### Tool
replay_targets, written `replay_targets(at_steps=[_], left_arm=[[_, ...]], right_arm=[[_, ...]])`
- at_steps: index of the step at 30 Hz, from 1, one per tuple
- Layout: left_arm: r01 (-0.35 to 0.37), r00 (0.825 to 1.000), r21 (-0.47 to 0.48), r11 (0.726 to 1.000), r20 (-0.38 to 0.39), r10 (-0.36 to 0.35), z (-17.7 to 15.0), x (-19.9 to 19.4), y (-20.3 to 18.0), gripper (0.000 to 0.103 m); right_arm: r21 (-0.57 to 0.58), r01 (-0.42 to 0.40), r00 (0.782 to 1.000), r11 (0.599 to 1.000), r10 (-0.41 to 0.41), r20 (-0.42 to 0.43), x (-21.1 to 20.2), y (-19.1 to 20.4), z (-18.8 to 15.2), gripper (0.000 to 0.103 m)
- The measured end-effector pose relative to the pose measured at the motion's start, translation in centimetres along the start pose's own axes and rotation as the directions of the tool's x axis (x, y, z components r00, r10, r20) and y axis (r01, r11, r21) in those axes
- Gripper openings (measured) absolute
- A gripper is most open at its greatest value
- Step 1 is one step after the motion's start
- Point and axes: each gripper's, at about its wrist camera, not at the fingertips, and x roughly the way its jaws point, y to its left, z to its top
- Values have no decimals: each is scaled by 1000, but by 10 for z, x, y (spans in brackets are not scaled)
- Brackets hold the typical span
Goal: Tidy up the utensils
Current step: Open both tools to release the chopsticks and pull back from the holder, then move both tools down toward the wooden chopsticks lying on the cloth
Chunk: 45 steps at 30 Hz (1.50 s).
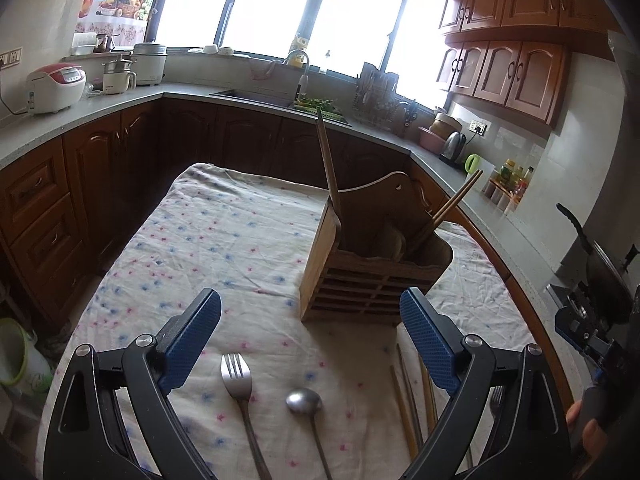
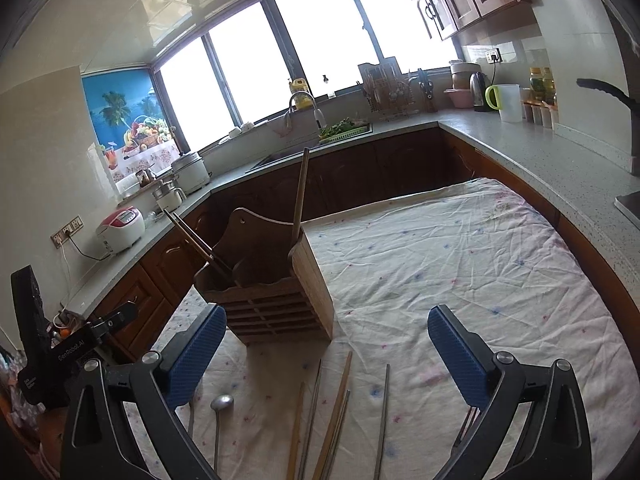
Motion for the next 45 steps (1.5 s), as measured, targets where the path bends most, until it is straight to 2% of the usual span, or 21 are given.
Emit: replay_targets(at_steps=[13, 23, 38, 41, 45], left_arm=[[13, 989, 37, 999, -145, -7, -46, 11, -10, 93], [6, 970, 58, 998, -244, 8, -64, 29, -16, 93], [29, 946, 124, 992, -325, 13, -71, 58, -44, 93], [35, 940, 145, 989, -340, 17, -71, 68, -52, 93], [60, 935, 144, 988, -355, -5, -69, 80, -61, 93]], right_arm=[[26, 51, 995, 998, -48, -93, -8, -20, -45, 102], [55, 65, 990, 996, -58, -132, 0, -31, -56, 102], [24, 69, 984, 997, -64, -169, 20, -37, -54, 101], [30, 66, 981, 997, -59, -186, 27, -41, -52, 95], [31, 63, 974, 998, -55, -222, 42, -44, -51, 71]])
